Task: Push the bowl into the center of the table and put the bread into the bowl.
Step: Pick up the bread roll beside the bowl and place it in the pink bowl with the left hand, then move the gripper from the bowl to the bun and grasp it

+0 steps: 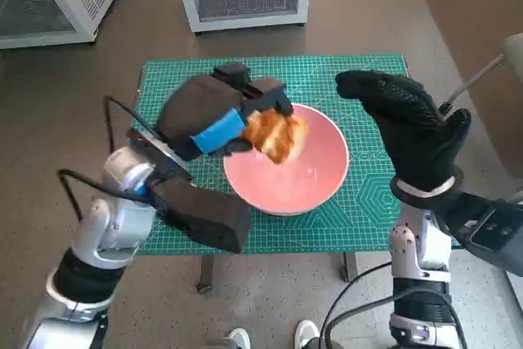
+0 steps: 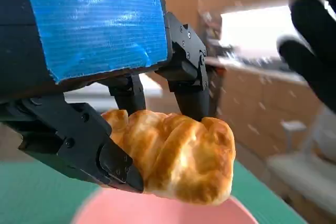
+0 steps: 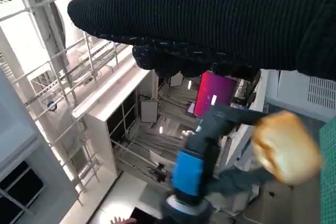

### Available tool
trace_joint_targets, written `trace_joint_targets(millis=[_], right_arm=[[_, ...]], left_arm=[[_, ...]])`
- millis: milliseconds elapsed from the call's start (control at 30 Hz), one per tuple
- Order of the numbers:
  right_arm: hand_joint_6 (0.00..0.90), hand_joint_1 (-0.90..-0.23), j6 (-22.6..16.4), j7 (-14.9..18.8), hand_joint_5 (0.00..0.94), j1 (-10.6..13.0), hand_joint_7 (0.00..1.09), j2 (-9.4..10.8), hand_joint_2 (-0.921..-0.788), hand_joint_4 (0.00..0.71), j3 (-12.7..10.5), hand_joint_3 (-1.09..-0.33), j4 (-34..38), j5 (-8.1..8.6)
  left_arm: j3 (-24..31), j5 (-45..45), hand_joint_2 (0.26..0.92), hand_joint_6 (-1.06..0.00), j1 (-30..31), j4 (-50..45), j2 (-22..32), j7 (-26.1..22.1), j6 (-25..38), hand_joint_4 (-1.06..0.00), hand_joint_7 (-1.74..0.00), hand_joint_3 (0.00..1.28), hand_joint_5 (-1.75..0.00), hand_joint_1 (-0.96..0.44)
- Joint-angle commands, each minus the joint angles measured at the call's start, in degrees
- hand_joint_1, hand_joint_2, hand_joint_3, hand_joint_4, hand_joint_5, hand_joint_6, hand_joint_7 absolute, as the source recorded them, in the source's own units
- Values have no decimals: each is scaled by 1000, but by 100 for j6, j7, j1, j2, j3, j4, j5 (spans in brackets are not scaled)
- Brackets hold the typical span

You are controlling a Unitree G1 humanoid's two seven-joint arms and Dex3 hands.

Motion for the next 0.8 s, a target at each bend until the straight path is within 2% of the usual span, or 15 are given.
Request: trace_joint_targets(millis=[33, 67, 133, 167, 200, 267, 300, 367, 500, 800], right_arm=[[62, -539, 29, 38, 1, 151, 723, -21, -921, 362, -20, -503, 60, -13], [62, -538, 30, 36, 1, 160, 723, -21, -921, 362, -21, -503, 51, -13], [61, -538, 30, 31, 2, 171, 723, -20, -921, 363, -20, -504, 36, -14], [62, -538, 31, 29, 2, 176, 723, -22, -921, 364, -20, -504, 29, -14], [62, -538, 29, 28, 2, 180, 724, -23, -921, 364, -22, -504, 28, -13], [63, -538, 25, 35, 3, 185, 724, -27, -921, 365, -28, -504, 33, -5], [63, -538, 23, 36, 3, 185, 723, -27, -921, 366, -31, -503, 38, -2], [63, -539, 22, 37, 3, 185, 723, -27, -921, 367, -34, -502, 43, 1], [64, -540, 15, 17, 4, 198, 722, -3, -921, 367, -24, -502, 33, -11], [63, -539, -2, -24, 3, 213, 722, 33, -921, 366, 6, -503, 12, -51]], left_arm=[[-74, 20, 920, -542, -20, 221, -119, -56, -58, -714, -1205, 97, -1180, 1], [-89, 10, 921, -528, -11, 256, -156, -90, -27, -694, -1203, 112, -1217, 1], [-97, -31, 921, -444, 12, 304, -213, -176, 44, -594, -1322, 190, -1286, 1], [-96, -52, 880, -380, 23, 319, -238, -221, 80, -489, -1097, 198, -1012, 2], [-100, -67, 864, -375, 41, 338, -249, -284, 115, -471, -879, 184, -740, 3], [-113, -49, 852, -344, 81, 346, -244, -374, 141, -411, -637, 146, -410, -14], [-135, -10, 842, -319, 107, 336, -215, -430, 148, -371, -529, 122, -267, -40], [-154, 38, 828, -292, 132, 320, -185, -492, 155, -326, -427, 95, -137, -87], [-202, 135, 808, -302, 126, 230, -85, -736, 232, -251, -245, 42, -29, -182], [-3, 131, 804, -263, 293, -321, 101, -1219, 550, -121, -152, 18, -1, -329]])
